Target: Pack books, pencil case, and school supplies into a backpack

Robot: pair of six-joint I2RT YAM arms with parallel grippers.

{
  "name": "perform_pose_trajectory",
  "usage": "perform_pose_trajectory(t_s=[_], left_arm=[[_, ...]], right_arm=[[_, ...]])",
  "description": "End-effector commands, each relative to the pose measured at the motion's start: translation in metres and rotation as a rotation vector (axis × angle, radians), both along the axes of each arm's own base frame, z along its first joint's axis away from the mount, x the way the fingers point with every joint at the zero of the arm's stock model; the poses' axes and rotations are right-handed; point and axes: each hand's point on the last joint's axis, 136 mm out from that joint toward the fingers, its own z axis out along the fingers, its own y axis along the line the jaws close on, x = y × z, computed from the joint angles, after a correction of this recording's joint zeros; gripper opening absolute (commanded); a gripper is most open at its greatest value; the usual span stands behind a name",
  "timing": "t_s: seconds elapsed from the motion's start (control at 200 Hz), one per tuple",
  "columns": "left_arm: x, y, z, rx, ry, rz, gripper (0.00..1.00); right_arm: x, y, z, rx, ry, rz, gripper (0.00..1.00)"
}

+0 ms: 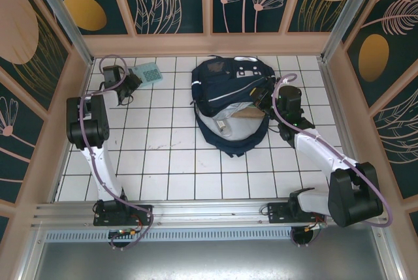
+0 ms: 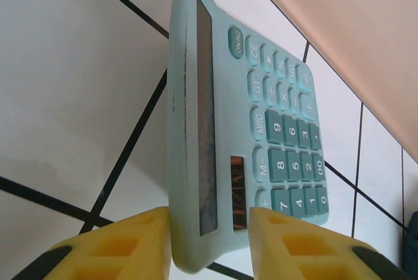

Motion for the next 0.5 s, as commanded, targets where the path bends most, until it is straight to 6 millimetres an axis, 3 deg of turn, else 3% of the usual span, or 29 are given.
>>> perform_pose_trajectory(t_s=[0.0,0.14,0.205,0.495], left_arm=[[0.005,0.0,-0.003,0.006,-0.003,-0.032,0.35],[0.006,-0.001,-0.003,0.01,-0.004,-0.042,0.32],[0.006,-0.002,-0.002,0.009,-0.007,-0.049,0.23],[0.005,-0.01,0.012,-0.024,-0.04,-0.08,0.17]], right_arm=[[0.001,0.021,0.019,0.013,-0.065,0.09,0.0],[0.002,0.022,0.018,0.015,-0.063,0.093,0.0],[0.002,0.022,0.017,0.016,-0.06,0.093,0.0],[0.002,0.022,0.015,0.015,-0.058,0.094,0.0]])
